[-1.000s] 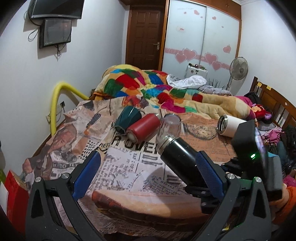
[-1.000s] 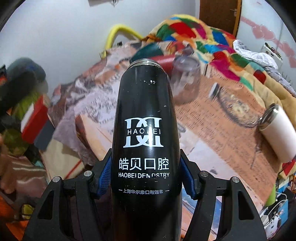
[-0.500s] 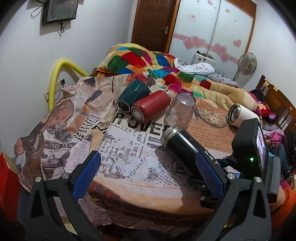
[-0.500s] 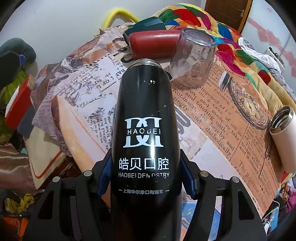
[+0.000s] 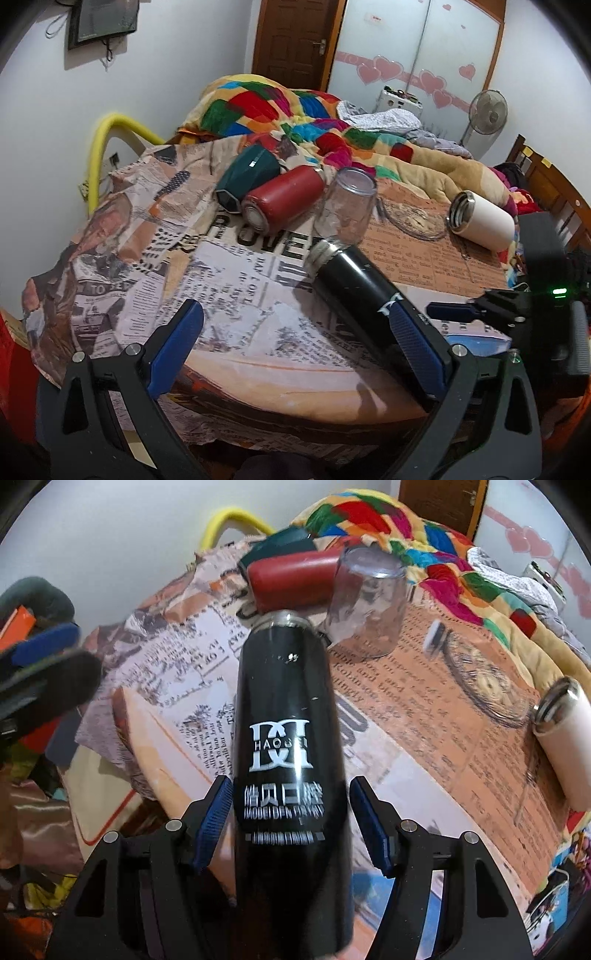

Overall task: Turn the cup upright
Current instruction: 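Carry the black thermos with the right gripper toward the left gripper, then grasp the black thermos with the left gripper while the right gripper releases it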

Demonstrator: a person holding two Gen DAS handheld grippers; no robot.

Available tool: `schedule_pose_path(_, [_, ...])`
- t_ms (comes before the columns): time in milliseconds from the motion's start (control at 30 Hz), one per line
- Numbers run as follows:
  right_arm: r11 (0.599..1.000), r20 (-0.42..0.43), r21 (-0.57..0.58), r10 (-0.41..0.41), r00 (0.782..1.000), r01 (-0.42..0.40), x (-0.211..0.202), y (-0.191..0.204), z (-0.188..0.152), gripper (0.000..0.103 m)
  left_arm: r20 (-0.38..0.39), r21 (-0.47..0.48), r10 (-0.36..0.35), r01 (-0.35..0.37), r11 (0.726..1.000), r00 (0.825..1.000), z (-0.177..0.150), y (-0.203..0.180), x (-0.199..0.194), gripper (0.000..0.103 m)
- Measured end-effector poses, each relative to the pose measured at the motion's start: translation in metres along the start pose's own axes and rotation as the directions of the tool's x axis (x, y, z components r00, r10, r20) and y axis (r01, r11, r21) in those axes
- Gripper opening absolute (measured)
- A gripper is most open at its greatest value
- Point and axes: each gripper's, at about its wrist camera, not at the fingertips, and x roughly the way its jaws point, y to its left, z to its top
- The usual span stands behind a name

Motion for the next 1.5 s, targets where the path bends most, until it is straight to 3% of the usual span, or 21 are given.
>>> schedule_pose_path(100, [0.999,0.055,0.043,-0.008,0.998,0.006,-0.030,-0.011,-0.012,0.064,-0.040,-0.003,-0.035,0.035,0.999,0.999,0.001,-0.008,0.008,0.102])
schedule_pose_path(200, [0.994,0.117,0.087,-0.082,0.990,0.072,-0.057,-0.022,-0.024,0.071,-0.094,-0.025,-0.081,0.079,0.997,0.992,-0.001,-0.017,0.023,0.102])
schedule_pose_path(267, [0.983,0.162,0.125,-0.152,0.975,0.132,-0.076,-0.028,-0.033,0.074,-0.149,-0.050,-0.103,0.097,0.994,0.983,-0.005,-0.023,0.038,0.097])
schedule_pose_path(367, [0.967,0.206,0.197,-0.202,0.958,0.162,-0.097,-0.040,-0.046,0.074,-0.221,-0.078,-0.118,0.103,0.992,0.968,-0.009,-0.032,0.057,0.089])
schedule_pose_path(500, [0.953,0.252,0.264,-0.217,0.943,0.149,-0.112,-0.046,-0.058,0.074,-0.265,-0.096,-0.101,0.078,0.992,0.959,-0.010,-0.039,0.072,0.088])
schedule_pose_path(700, [0.947,0.297,0.295,-0.218,0.930,0.127,-0.119,-0.043,-0.068,0.074,-0.333,-0.107,-0.021,-0.015,0.994,0.943,-0.008,-0.045,0.095,0.087])
schedule_pose_path(900, [0.946,0.320,0.301,-0.216,0.922,0.117,-0.124,-0.042,-0.085,0.074,-0.406,-0.119,-0.003,-0.049,0.992,0.914,-0.008,-0.050,0.119,0.068])
schedule_pose_path(1067, [0.941,0.317,0.312,-0.232,0.919,0.130,-0.125,-0.043,-0.094,0.074,-0.387,-0.098,-0.001,-0.040,0.994,0.922,-0.004,-0.060,0.117,0.065])
schedule_pose_path(1167, [0.936,0.315,0.324,-0.244,0.917,0.137,-0.127,-0.043,-0.098,0.074,-0.352,-0.067,0.008,-0.033,0.997,0.936,0.000,-0.066,0.108,0.064])
schedule_pose_path(1333, [0.928,0.323,0.346,-0.259,0.910,0.141,-0.134,-0.048,-0.102,0.074,-0.242,0.010,-0.012,0.014,1.000,0.970,0.005,-0.076,0.065,0.063])
schedule_pose_path(1500, [0.919,0.332,0.368,-0.270,0.904,0.139,-0.137,-0.053,-0.102,0.074,-0.139,0.062,-0.038,0.047,0.997,0.990,0.012,-0.084,0.020,0.063])
